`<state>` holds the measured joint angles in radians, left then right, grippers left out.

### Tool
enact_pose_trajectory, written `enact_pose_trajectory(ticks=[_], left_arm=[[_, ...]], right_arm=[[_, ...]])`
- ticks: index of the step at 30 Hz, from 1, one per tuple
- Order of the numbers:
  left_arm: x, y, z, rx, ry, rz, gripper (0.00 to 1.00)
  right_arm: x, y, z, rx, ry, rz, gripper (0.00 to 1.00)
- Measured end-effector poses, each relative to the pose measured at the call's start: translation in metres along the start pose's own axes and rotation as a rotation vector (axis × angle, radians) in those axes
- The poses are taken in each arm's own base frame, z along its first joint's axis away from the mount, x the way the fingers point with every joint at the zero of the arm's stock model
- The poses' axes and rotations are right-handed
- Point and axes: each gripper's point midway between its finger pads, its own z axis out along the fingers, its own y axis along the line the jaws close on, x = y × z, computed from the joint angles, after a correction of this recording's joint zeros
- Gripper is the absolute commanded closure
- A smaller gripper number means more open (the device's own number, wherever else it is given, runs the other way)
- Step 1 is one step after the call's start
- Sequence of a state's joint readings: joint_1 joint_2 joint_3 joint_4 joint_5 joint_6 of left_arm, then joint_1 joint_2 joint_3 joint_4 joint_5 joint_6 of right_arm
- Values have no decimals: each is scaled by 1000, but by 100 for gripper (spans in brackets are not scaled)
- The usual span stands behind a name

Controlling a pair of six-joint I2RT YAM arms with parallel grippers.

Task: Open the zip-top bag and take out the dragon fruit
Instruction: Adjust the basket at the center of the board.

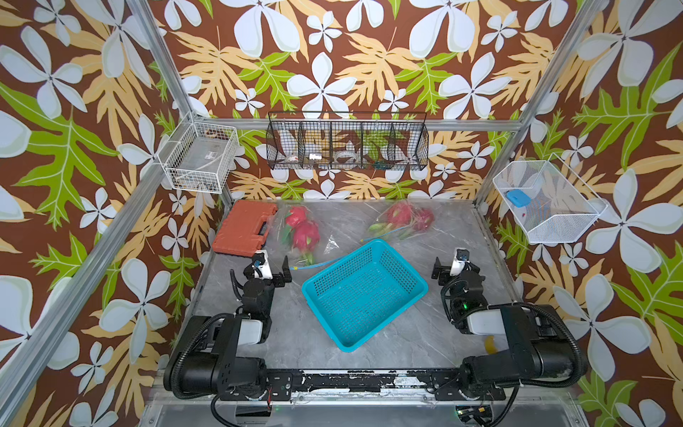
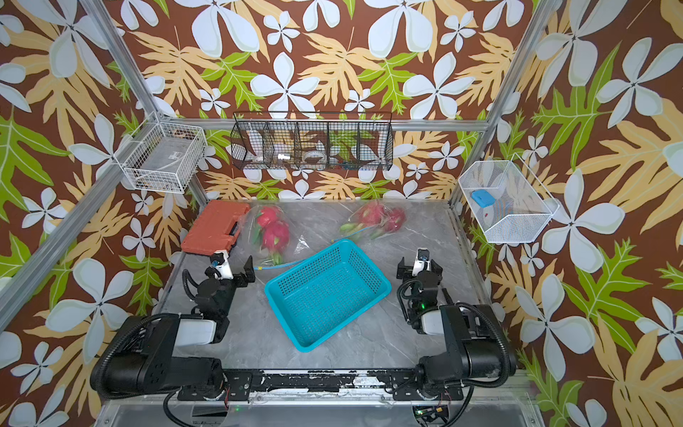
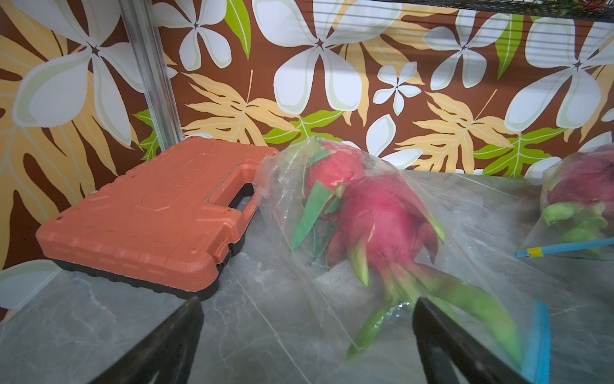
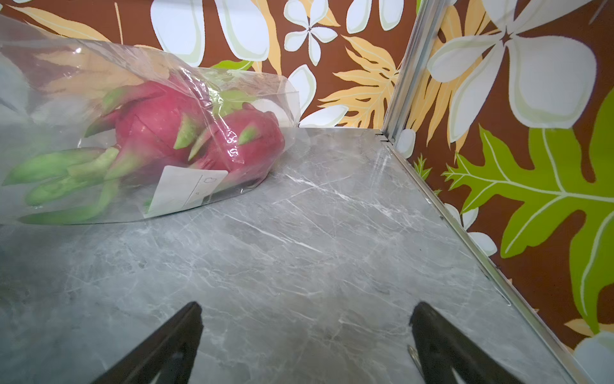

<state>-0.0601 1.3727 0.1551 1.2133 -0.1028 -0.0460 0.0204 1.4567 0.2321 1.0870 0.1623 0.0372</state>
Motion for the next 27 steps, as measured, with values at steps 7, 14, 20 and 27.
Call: enact_pose_trajectory(ticks=[7, 14, 20, 27], left_arm=[[0, 0, 0, 0, -1, 0, 0], [4, 0, -8, 8, -7, 1, 0], [-7, 1, -14, 20, -52, -3, 0], [-24, -1, -8, 34, -66, -10, 0]], right_arm=[[0, 0, 0, 0, 0, 0, 1], [0, 0, 0, 0, 0, 0, 0], [0, 0, 0, 0, 0, 0, 0], [-4, -4, -3, 21, -3, 0, 0]])
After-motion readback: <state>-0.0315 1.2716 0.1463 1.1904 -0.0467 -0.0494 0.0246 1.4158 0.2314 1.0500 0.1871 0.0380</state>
